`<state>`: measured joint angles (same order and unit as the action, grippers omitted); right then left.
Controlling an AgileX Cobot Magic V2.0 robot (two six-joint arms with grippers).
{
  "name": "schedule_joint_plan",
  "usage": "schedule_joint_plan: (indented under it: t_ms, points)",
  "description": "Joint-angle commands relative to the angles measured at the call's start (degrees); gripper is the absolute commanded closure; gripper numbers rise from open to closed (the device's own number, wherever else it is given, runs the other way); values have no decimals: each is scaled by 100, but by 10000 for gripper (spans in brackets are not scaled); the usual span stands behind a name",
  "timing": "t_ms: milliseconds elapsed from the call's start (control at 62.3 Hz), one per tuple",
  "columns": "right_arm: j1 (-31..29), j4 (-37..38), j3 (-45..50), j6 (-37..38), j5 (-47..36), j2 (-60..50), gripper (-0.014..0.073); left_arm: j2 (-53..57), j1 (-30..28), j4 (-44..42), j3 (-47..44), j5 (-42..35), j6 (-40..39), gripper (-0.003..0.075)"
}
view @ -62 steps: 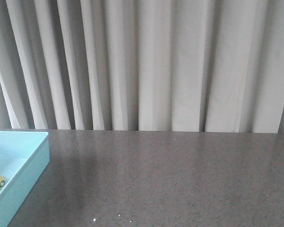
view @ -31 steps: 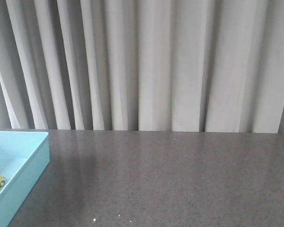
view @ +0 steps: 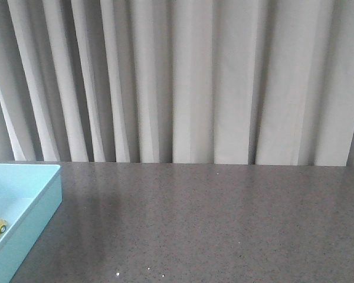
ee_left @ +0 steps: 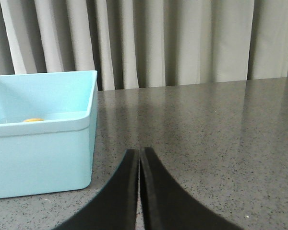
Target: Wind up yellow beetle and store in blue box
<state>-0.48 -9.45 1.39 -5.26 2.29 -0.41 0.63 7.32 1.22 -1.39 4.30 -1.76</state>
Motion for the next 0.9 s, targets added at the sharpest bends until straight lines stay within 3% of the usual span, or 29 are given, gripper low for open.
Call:
schedule_joint_plan:
  t_ms: [0, 257, 882]
  points:
    - [-27, -159, 41, -10, -455, -88, 601, 90, 2, 55, 54, -430, -8, 725]
    - [-36, -132, 36, -152, -42, -82, 601, 90, 2, 55, 54, -430, -8, 725]
    - [-36, -132, 36, -152, -36, -82, 601, 90, 2, 55, 54, -430, -8, 725]
